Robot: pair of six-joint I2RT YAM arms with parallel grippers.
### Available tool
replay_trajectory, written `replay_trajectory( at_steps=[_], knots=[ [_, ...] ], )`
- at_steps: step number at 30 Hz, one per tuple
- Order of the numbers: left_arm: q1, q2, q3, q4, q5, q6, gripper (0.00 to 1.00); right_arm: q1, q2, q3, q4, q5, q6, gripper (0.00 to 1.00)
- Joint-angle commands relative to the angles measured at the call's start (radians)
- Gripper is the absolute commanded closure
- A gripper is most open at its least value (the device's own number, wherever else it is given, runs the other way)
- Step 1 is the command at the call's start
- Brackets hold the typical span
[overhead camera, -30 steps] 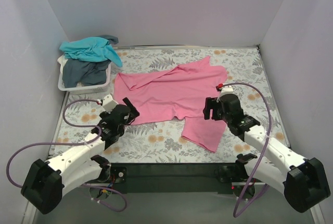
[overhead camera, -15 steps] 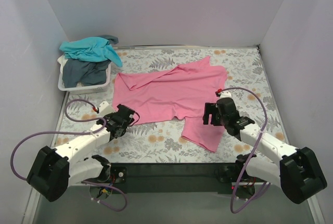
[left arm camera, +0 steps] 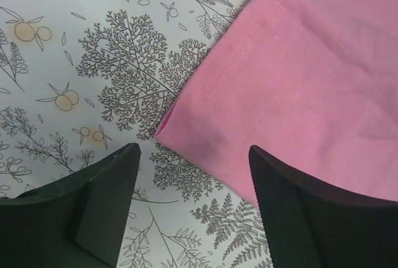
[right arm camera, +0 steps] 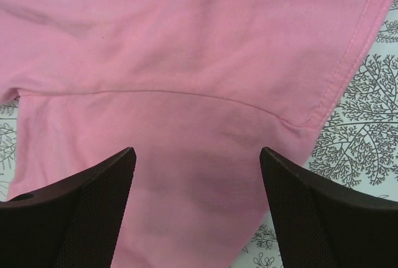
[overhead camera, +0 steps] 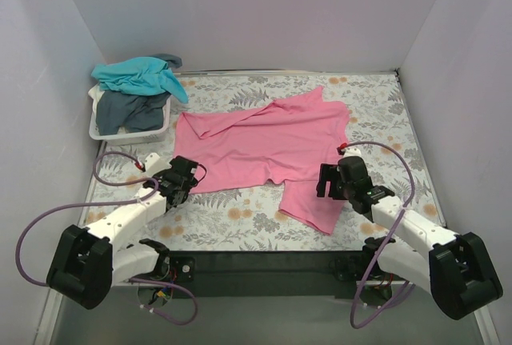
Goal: Fold and stack the t-shirts
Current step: Flatten the tshirt out
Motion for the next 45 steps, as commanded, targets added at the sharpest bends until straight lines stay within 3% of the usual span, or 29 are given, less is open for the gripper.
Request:
replay_trajectory(
  at_steps=[1,14,23,27,28,29,45],
  knots=[
    [0.011,0.028,0.006,0.052,0.028,0.015,0.37,-0.004,-0.044,-0.005,0.027,-0.005,0.015,0.26],
    [0.091,0.021,-0.050,0.144,0.117,0.056,0.47,-0.008,-0.124,-0.048,0.025,0.001,0.034,0.26],
    [0.118,-0.004,-0.080,0.167,0.148,0.070,0.67,-0.008,-0.115,-0.068,0.024,0.023,0.054,0.26],
    [0.120,-0.005,-0.085,0.177,0.160,0.082,0.84,-0.010,-0.110,-0.078,0.022,0.023,0.060,0.26],
    [0.121,-0.005,-0.088,0.177,0.164,0.084,0.96,-0.010,-0.109,-0.078,0.024,0.023,0.061,0.26],
    [0.123,-0.005,-0.086,0.180,0.174,0.088,0.98,-0.010,-0.107,-0.081,0.022,0.027,0.063,0.26],
    [0.144,-0.120,-0.045,0.217,0.191,0.130,1.00,-0.004,-0.217,-0.057,-0.163,0.016,0.121,0.29]
  ],
)
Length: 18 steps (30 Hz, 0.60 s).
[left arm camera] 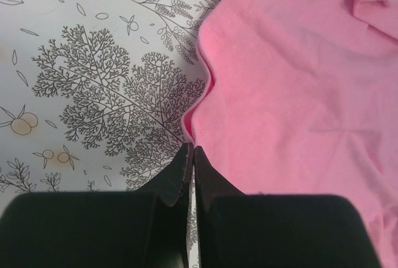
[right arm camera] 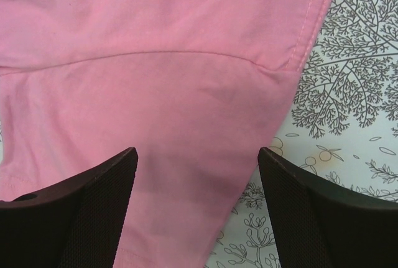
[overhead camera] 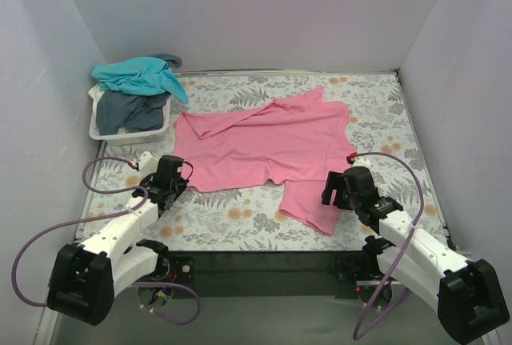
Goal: Fold and stack the t-shirts
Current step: Flatten the tshirt out
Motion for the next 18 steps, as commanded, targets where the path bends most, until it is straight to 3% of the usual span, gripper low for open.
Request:
replay_trajectory(
  at_steps=[1,18],
  knots=[
    [0.010,-0.017,0.032,0.043,-0.003,0.016,1.00,0.002,-0.047,0.027,-0.076,-0.009,0.038,0.29],
    [0.018,0.001,-0.006,0.166,0.044,0.052,1.00,0.170,-0.100,0.070,-0.327,0.118,0.228,0.36]
  ],
)
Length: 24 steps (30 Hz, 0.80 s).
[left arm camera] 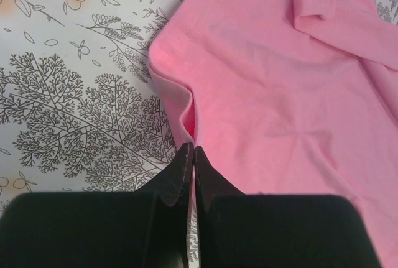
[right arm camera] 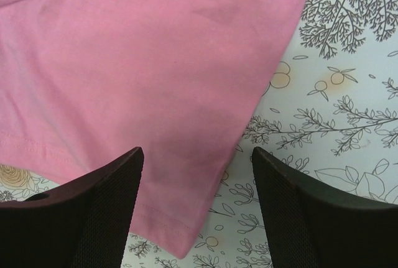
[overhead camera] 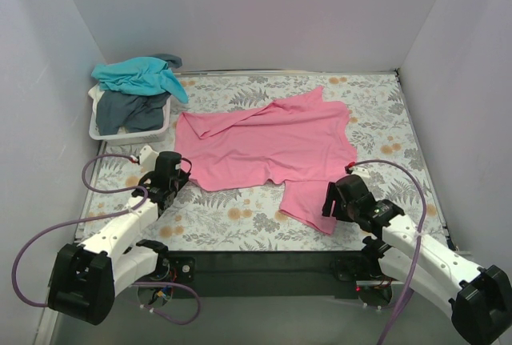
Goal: Fold and stack the t-shirts
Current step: Flatten the tshirt out
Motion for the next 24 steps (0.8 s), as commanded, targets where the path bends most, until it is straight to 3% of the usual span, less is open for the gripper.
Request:
replay_trajectory(
  at_steps=[1,10,19,22,24],
  knots=[
    [0.007,0.005,-0.007,0.047,0.008,0.019,1.00,0.038,-0.014,0.043,-0.077,0.050,0.074,0.37],
    [0.009,-0.007,-0.014,0.058,0.007,0.023,1.00,0.129,0.035,0.045,-0.079,0.051,0.143,0.45],
    [0.009,-0.019,-0.014,0.051,0.011,0.023,1.00,0.146,0.041,0.002,-0.049,0.037,0.154,0.78],
    [0.009,-0.022,-0.014,0.050,0.015,0.022,1.00,0.146,0.034,-0.007,-0.043,0.039,0.152,0.99],
    [0.009,-0.022,-0.012,0.051,0.018,0.022,1.00,0.146,0.029,0.000,-0.036,0.048,0.134,0.99]
  ],
)
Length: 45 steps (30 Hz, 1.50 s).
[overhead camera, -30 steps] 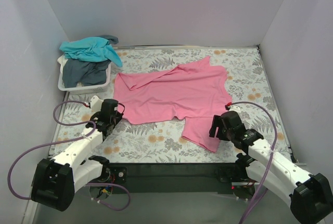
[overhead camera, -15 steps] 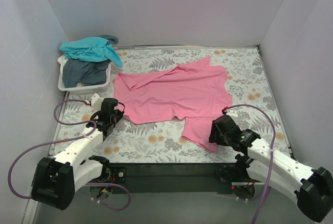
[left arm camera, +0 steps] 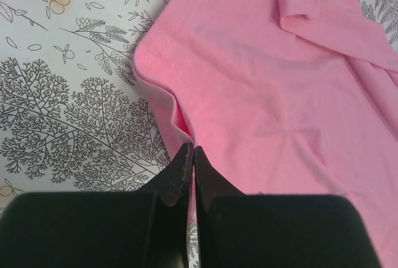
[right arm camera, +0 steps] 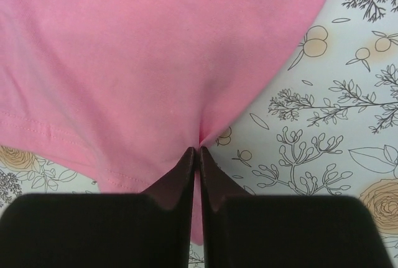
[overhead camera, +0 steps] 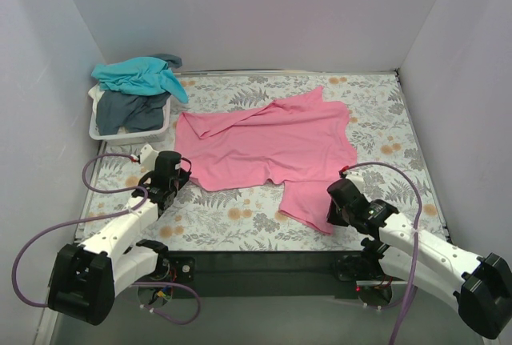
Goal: Fold and stack the t-shirts
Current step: Flatten the tshirt out
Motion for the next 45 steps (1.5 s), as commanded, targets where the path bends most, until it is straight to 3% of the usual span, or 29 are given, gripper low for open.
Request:
replay_trajectory(
  at_steps=[1,11,19,24,32,45],
  knots=[
    [0.007,-0.022,-0.007,0.010,0.000,0.010,1.00,0.006,-0.010,0.000,0.012,0.016,-0.012,0.99],
    [0.010,-0.096,0.021,0.124,0.024,0.125,1.00,0.002,0.037,0.221,0.170,0.192,-0.285,0.99],
    [0.012,-0.167,0.131,0.162,-0.001,0.174,1.00,-0.029,0.088,0.393,0.408,0.217,-0.512,0.99],
    [0.012,-0.130,0.264,0.228,0.002,0.232,1.00,-0.061,0.117,0.532,0.529,0.192,-0.668,0.99],
    [0.013,-0.029,0.507,0.239,0.094,0.357,1.00,-0.101,0.188,0.767,0.569,0.103,-0.787,0.99],
    [0.012,-0.036,0.910,0.075,0.267,0.447,1.00,-0.101,0.128,1.068,0.533,-0.043,-0.900,0.99]
  ],
)
